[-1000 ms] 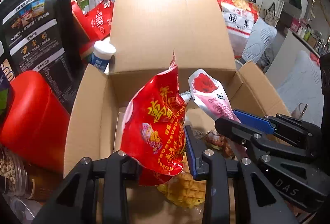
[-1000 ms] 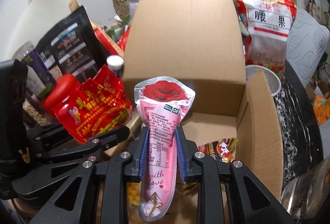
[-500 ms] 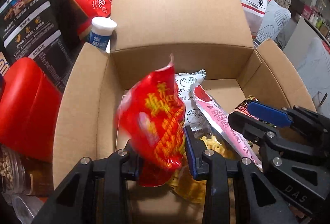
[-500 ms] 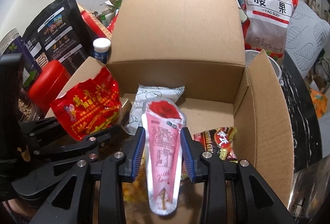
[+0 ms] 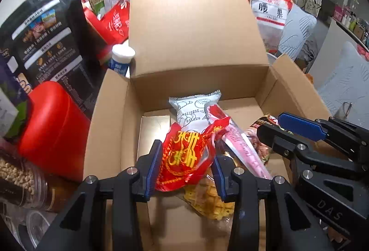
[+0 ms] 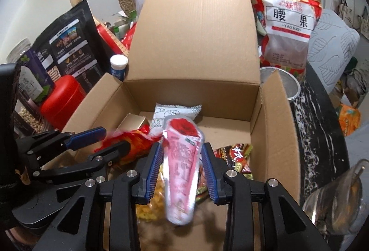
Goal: Organize snacks
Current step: 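Lower the red bag and pink pouch into the box with both tools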
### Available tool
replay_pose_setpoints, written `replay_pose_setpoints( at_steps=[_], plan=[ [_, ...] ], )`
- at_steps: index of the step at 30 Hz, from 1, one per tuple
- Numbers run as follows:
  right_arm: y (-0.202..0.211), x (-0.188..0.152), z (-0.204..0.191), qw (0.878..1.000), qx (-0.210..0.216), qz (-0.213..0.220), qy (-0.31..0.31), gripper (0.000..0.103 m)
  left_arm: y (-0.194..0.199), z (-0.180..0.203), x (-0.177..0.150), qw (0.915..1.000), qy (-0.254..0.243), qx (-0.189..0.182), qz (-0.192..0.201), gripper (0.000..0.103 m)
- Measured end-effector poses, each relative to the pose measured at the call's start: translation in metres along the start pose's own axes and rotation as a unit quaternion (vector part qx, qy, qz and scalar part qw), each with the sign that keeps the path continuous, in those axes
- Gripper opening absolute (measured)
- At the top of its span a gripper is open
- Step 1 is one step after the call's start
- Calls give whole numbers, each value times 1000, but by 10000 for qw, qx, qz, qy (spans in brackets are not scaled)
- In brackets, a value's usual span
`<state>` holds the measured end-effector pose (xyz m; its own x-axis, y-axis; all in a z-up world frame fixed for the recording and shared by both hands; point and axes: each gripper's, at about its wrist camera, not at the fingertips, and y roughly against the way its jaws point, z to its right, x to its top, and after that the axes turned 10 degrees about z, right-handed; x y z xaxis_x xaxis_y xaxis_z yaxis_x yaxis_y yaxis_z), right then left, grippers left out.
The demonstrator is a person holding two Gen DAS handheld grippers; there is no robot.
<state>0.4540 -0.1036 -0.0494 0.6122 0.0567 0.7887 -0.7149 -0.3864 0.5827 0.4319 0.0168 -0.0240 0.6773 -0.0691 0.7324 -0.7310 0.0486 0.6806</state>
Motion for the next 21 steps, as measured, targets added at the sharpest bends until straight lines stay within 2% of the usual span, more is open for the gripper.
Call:
replay_pose_setpoints(
  at_steps=[8, 21],
  plan=[
    [36, 7, -7, 9996, -100, 276, 59, 36, 34, 3, 5, 9996, -33, -28, 267, 40],
    [120, 12, -35, 9956, -132, 880, 290, 36, 122, -1, 8, 9955, 4, 45, 949, 40]
  ],
)
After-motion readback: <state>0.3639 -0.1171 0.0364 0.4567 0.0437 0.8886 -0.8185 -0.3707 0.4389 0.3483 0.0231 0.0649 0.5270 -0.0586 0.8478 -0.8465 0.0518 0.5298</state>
